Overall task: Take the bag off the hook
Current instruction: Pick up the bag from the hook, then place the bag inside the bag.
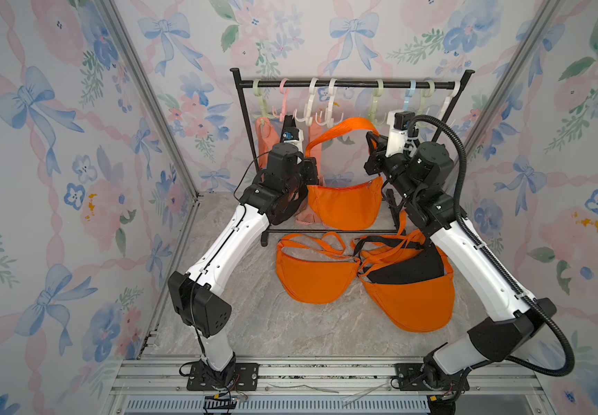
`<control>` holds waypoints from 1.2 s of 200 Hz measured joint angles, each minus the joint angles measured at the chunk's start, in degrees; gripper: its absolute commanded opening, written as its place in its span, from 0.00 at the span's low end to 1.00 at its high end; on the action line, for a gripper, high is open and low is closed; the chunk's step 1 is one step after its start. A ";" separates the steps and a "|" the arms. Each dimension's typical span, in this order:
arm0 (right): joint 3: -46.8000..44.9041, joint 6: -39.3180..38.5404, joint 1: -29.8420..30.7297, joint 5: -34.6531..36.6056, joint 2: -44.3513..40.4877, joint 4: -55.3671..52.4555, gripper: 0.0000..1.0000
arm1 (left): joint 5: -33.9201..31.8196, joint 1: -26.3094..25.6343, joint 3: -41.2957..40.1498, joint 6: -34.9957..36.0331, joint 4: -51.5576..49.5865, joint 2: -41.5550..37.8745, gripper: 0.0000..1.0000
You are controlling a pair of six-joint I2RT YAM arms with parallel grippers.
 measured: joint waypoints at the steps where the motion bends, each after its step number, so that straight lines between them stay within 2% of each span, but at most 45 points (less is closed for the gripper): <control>1: -0.17 0.00 0.09 0.09 -0.22 -0.02 0.00 | -0.02 -0.02 -0.35 -0.02 -0.09 -0.31 0.00; 32: -8.57 -3.41 5.51 6.27 -10.03 -0.63 0.00 | -1.88 -1.77 -9.86 -0.24 -0.07 -9.14 0.00; 58: -10.32 -4.66 11.74 9.92 -14.71 -4.85 0.00 | -3.67 -3.04 -18.97 -1.66 0.22 -17.31 0.00; 83: -12.17 -6.58 20.06 13.94 -17.66 -9.03 0.00 | -5.79 -3.17 -28.26 -3.17 0.31 -24.81 0.00; 107: -16.31 -11.28 30.69 15.96 -20.28 -13.00 0.00 | -8.09 -3.17 -36.41 -4.72 -0.94 -32.17 0.00; 140: -16.79 -13.27 42.49 17.73 -20.55 -21.00 0.00 | -11.74 -3.21 -42.21 -7.17 -5.49 -39.82 0.00; 170: -17.33 -12.00 47.93 19.50 -20.98 -24.79 0.00 | -15.21 -3.32 -45.27 -9.92 -10.25 -44.30 0.00; 185: -19.93 -9.77 47.39 20.39 -22.43 -25.00 0.00 | -15.89 -3.39 -47.17 -11.28 -11.58 -45.40 0.00; 198: -22.49 -6.19 43.45 19.93 -23.56 -26.25 0.00 | -16.00 -3.28 -48.98 -12.44 -12.11 -45.09 0.00; 212: -24.87 -0.63 34.47 16.63 -23.91 -27.89 0.00 | -15.47 -2.82 -51.04 -13.73 -12.07 -43.34 0.00; 226: -28.52 4.85 23.50 10.93 -23.52 -28.50 0.00 | -13.03 -2.51 -53.09 -14.78 -10.95 -39.89 0.00; 240: -33.00 9.20 15.08 4.76 -22.60 -28.74 0.00 | -10.32 -2.51 -55.19 -15.28 -8.74 -36.24 0.00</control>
